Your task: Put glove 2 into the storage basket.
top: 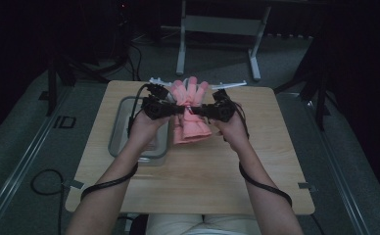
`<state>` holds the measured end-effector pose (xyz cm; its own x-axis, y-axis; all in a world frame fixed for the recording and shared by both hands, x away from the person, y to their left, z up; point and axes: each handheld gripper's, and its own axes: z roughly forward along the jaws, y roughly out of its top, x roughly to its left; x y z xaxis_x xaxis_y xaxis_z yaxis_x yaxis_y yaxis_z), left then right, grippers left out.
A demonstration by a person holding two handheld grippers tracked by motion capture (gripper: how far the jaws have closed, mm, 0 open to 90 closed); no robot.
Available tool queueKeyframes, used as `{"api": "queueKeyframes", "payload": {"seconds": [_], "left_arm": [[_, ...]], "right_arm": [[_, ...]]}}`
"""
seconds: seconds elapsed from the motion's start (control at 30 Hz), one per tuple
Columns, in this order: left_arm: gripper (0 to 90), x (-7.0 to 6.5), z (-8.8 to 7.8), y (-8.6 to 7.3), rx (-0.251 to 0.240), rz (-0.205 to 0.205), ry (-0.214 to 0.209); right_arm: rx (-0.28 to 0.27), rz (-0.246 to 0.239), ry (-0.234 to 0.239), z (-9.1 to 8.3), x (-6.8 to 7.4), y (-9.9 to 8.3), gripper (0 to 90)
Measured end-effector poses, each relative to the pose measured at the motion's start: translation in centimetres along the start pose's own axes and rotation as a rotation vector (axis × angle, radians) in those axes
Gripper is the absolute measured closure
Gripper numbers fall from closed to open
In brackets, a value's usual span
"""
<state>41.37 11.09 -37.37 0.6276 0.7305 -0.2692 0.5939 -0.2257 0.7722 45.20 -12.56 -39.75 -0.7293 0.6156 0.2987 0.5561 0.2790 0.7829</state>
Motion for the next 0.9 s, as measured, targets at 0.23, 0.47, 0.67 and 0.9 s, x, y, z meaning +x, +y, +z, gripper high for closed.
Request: {"api": "queueKeyframes", "payload": {"seconds": [0.23, 0.47, 0.67, 0.9], "left_arm": [[77.7, 2.6, -3.2, -1.4, -0.033, -0.057, 0.062], [77.7, 5.6, -5.6, -3.6, -0.055, -0.129, 0.095], [77.7, 7.8, -6.2, -5.6, -0.039, -0.178, 0.117], [77.7, 9.4, -4.9, -7.6, -0.050, -0.245, 0.096]], "right_arm": [[0.050, -0.065, 0.036, 3.5, 2.6, 2.6, 65.4], [0.115, -0.118, 0.068, 7.6, 4.8, 4.5, 65.4], [0.180, -0.141, 0.098, 11.0, 5.8, 4.7, 65.4], [0.255, -0.160, 0.077, 13.3, 5.8, 4.3, 65.4]]}}
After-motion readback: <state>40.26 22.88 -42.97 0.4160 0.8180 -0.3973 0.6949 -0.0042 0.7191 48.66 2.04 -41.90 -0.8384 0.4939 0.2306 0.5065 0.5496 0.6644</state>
